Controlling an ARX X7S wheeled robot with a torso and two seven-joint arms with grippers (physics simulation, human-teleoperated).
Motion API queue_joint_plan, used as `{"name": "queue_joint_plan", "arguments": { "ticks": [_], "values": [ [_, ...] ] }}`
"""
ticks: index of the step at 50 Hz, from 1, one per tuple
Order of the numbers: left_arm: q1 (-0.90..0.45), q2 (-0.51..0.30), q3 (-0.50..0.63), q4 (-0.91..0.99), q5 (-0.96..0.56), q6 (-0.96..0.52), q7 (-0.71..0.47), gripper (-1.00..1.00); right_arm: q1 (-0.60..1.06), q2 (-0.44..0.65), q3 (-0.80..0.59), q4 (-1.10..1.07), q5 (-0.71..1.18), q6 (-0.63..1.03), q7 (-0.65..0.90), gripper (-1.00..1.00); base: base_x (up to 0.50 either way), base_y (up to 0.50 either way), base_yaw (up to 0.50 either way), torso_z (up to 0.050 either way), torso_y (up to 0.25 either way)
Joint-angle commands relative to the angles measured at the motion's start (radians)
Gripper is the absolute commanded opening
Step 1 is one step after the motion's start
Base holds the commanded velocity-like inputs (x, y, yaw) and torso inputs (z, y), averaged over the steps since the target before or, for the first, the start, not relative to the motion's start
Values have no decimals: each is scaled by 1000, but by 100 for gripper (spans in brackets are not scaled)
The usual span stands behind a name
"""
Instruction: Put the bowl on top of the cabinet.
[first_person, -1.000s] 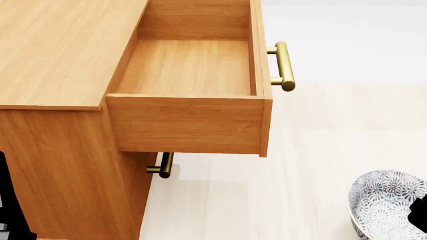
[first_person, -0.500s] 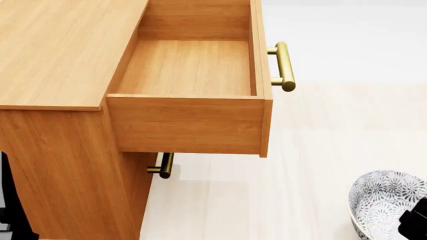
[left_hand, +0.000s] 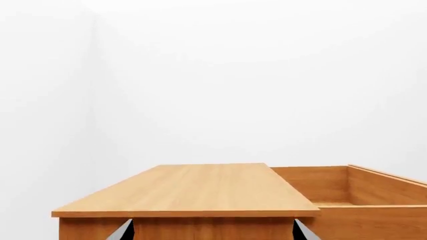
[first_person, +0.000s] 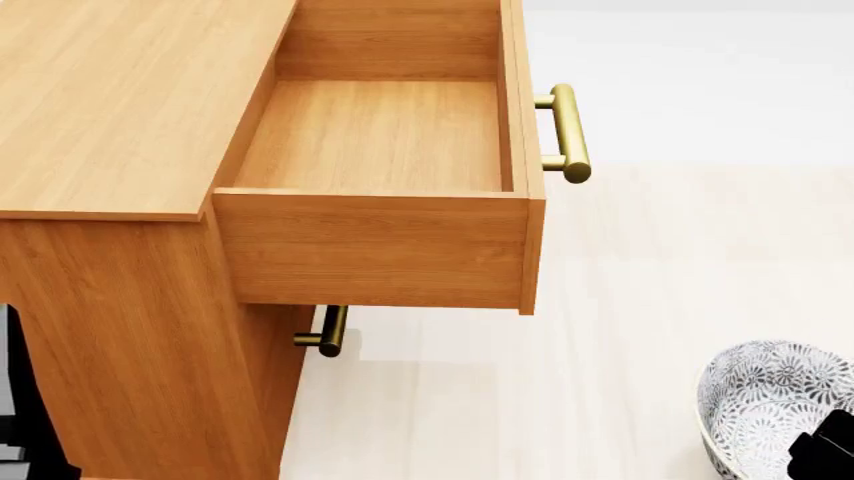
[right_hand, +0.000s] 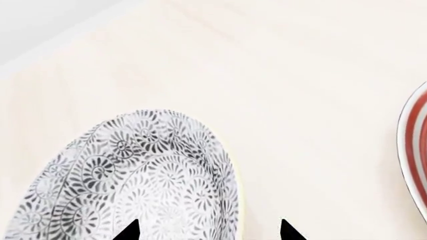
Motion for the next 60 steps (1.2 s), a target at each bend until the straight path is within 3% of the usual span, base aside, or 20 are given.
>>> {"name": "queue_joint_plan", "arguments": {
  "ticks": [1, 26, 27, 60],
  "values": [
    [0, -3, 3, -5, -1, 3, -4, 100, 4, -13, -8, 40, -22, -33, -9, 100, 0, 0, 0, 0, 0],
    [-1, -11, 4, -6, -8, 4, -13, 100, 17, -41, -26, 99, -45, -69, -25, 100, 0, 0, 0, 0, 0],
    [-2, -12, 4, -5, -8, 3, -14, 100, 17, -41, -28, 98, -45, -67, -27, -100, 0, 0, 0, 0, 0],
    [3, -23, 4, -3, -11, 13, -25, 100, -30, -26, 18, 45, -8, -62, -2, -100, 0, 0, 0, 0, 0]
  ]
}}
